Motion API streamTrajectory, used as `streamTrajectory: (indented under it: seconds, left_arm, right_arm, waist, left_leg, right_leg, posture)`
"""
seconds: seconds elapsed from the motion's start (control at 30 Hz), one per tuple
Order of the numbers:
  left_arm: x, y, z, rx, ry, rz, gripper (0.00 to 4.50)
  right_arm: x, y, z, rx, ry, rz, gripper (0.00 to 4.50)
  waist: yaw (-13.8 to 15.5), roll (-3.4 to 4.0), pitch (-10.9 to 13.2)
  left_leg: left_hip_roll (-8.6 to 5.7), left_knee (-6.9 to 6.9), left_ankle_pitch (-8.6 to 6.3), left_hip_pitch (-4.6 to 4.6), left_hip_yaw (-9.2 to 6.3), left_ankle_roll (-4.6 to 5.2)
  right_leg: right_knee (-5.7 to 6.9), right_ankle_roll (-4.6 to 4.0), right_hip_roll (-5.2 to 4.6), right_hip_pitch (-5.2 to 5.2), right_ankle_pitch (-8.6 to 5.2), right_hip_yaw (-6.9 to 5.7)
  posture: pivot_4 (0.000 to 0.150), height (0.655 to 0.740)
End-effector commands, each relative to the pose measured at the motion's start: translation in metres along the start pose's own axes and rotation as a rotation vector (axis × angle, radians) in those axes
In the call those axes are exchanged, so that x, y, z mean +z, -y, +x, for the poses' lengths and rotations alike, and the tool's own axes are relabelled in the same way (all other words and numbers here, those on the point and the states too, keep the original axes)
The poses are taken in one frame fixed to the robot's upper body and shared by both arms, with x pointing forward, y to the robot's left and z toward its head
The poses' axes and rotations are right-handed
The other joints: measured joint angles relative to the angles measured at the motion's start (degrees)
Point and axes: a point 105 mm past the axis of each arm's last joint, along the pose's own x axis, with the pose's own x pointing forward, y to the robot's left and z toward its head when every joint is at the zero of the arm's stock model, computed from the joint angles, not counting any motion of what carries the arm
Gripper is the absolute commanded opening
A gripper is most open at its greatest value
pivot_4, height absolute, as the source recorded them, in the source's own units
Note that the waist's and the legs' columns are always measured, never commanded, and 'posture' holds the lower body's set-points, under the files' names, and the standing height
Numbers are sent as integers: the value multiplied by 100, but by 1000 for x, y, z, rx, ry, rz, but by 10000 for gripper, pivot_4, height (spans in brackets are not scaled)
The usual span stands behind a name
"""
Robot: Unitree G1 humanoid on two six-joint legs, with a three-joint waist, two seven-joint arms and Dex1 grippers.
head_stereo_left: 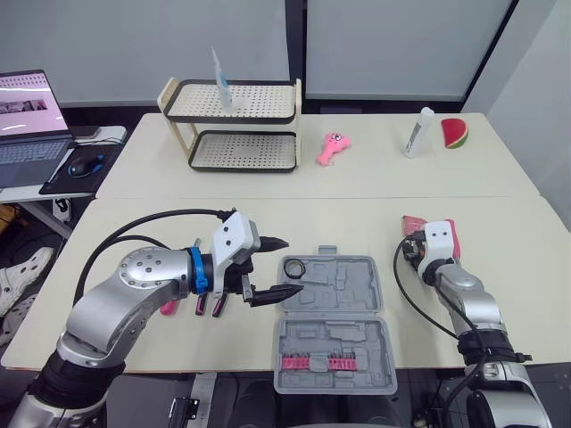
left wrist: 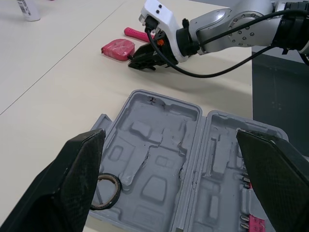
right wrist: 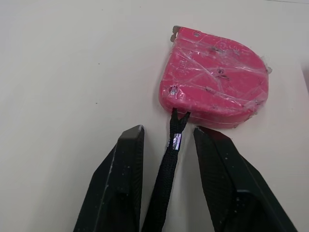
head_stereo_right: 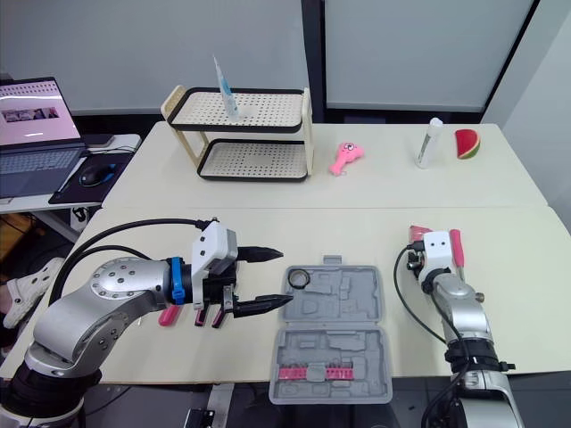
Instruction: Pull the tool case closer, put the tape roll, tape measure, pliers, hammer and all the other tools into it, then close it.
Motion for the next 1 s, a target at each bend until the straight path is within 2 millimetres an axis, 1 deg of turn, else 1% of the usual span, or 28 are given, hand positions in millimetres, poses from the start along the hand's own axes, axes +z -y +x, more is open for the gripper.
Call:
streamTrajectory:
  seconds: [0.03, 0.27, 0.43, 0.6, 0.7, 0.83, 1.0]
  left_arm:
    - [7, 2, 1, -5, 11, 39, 45000]
    - [5, 1, 1, -2, 6, 42, 45000]
    - [2, 1, 0, 2, -1, 45, 45000]
    - [-2, 5, 0, -3, -9, 46, 45000]
    - [-7, 9, -1, -15, -28, 66, 45000]
    - [-17, 16, -3, -50, -63, 88, 45000]
    - [-25, 24, -5, -85, -88, 99, 45000]
  right_arm:
    - [-12, 2, -2, -15, -43, 18, 11254]
    - [-13, 3, -3, -19, -42, 34, 4792]
    - [-16, 0, -8, -3, -48, 45, 117]
    - [-17, -2, -18, 27, -54, 37, 117]
    - [-21, -3, -29, 53, -67, 31, 117]
    - [-30, -3, -52, 82, -89, 28, 117]
    - [-39, -8, -82, 129, -126, 16, 117]
  waist:
    - [0, 0, 0]
    - [1, 0, 0]
    - [1, 0, 0]
    - [3, 0, 0]
    - [6, 0, 0]
    - [29, 0, 0]
    - [33, 0, 0]
  left_leg:
    - [0, 0, 0, 0, 0, 0]
    - [0, 0, 0, 0, 0, 0]
    - [0, -1, 0, 0, -1, 0]
    - [0, -2, 0, 0, -2, 0]
    - [0, -3, -1, -2, -3, 1]
    - [-1, -4, -1, -4, -6, 1]
    - [-2, -5, -1, -5, -11, 2]
  right_leg:
    - [0, 0, 0, 0, 0, 0]
    - [0, 0, 0, 0, 0, 0]
    - [-1, 0, 0, 0, 0, 0]
    - [-2, 0, 0, 0, 0, 0]
    - [-4, 0, 0, -1, 0, 0]
    - [-6, 0, -1, 1, 0, 1]
    - [-8, 0, -2, 3, 0, 4]
  posture:
    - [1500, 7290]
    - [1500, 7290]
    - [1500, 7290]
    - [1500, 7290]
    - [1500, 7290]
    - [1500, 7290]
    - [1500, 7290]
